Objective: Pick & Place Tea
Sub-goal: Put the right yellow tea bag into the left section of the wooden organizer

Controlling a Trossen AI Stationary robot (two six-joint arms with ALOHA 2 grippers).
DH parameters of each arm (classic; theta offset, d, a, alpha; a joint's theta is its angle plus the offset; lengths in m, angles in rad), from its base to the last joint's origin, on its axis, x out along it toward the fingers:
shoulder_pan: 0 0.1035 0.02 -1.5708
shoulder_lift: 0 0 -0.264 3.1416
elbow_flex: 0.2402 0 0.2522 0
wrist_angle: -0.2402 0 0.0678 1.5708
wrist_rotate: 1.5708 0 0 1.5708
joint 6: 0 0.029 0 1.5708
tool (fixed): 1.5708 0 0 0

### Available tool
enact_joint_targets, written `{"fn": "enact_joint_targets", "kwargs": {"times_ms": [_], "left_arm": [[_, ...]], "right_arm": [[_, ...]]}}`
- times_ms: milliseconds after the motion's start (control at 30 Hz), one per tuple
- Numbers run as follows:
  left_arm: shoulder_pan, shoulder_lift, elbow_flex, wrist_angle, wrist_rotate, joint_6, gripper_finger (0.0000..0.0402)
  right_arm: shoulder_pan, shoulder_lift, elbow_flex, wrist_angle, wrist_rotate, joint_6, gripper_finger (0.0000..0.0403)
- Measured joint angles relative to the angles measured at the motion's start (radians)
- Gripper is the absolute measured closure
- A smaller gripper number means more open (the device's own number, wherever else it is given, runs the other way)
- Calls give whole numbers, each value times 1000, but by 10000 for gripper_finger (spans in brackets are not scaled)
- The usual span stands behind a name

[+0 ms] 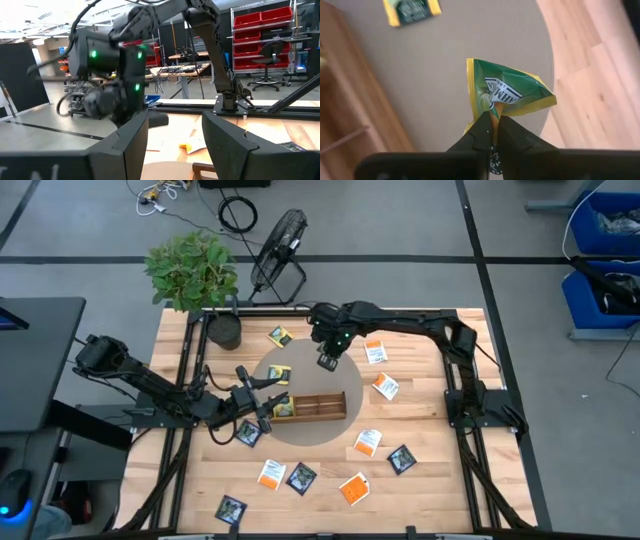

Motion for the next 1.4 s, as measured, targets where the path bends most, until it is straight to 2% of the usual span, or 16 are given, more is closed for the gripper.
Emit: {"fn": "enact_joint_targets", "kwargs": {"times_ms": [367, 600, 833, 1133, 1400], "left_arm": [[0, 0, 0, 0, 0, 0, 211], [0, 0, 0, 1, 0, 0, 211], [-1, 0, 0, 1, 0, -20, 211], [-19, 0, 0, -8, 10, -30, 211], [-3, 1, 0, 115, 9, 12, 211]], "right_arm": [[66, -148, 1, 15, 8, 21, 379], [143, -217, 1, 107, 177, 21, 384], [238, -238, 2, 247, 286, -12, 399], [341, -239, 2, 373, 405, -35, 400], [392, -239, 2, 528, 420, -57, 401]]}}
